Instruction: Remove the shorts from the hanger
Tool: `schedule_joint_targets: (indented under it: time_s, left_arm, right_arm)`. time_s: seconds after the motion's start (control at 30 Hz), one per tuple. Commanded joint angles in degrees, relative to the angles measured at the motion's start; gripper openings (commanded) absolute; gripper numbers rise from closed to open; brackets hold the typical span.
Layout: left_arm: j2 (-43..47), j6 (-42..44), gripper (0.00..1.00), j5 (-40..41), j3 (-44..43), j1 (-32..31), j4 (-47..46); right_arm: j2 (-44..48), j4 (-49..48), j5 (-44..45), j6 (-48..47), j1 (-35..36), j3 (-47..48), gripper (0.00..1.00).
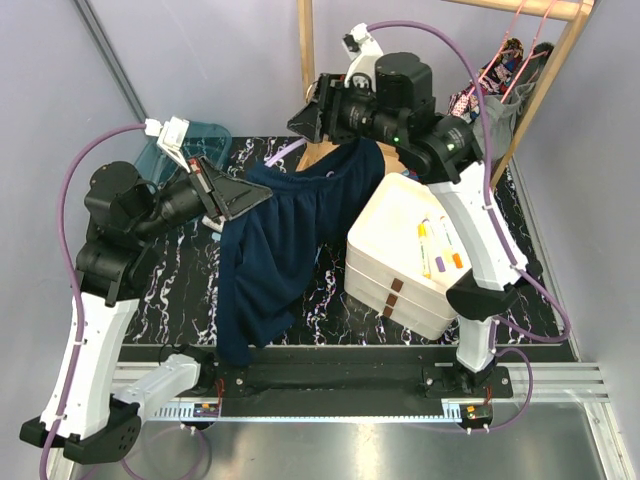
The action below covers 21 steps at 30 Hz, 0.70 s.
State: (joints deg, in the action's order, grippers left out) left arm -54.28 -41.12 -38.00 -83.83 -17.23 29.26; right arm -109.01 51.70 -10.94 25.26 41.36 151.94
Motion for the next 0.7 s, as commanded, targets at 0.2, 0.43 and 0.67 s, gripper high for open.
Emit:
schedule_joint_targets:
  time_s: [0.2, 0.43, 0.67]
  left_arm:
    - [1.90, -0.19, 0.00, 1.43, -3.71, 0.01, -4.74]
    - [4.79, 3.15, 0.34, 10.22, -0.22, 0.01, 6.77]
    - [15.24, 1.66, 0.51, 12.95, 10.77, 0.01, 8.19]
  right_arm:
    - [-0.76, -4.41, 7.41, -5.30, 2.84, -1.73, 0.14]
    - [-0.06, -6.52, 14.72, -6.01, 2.93, -0.85, 0.00]
    - [0.38, -7.76, 15.33, -5.83, 2.93, -0.50, 0.00]
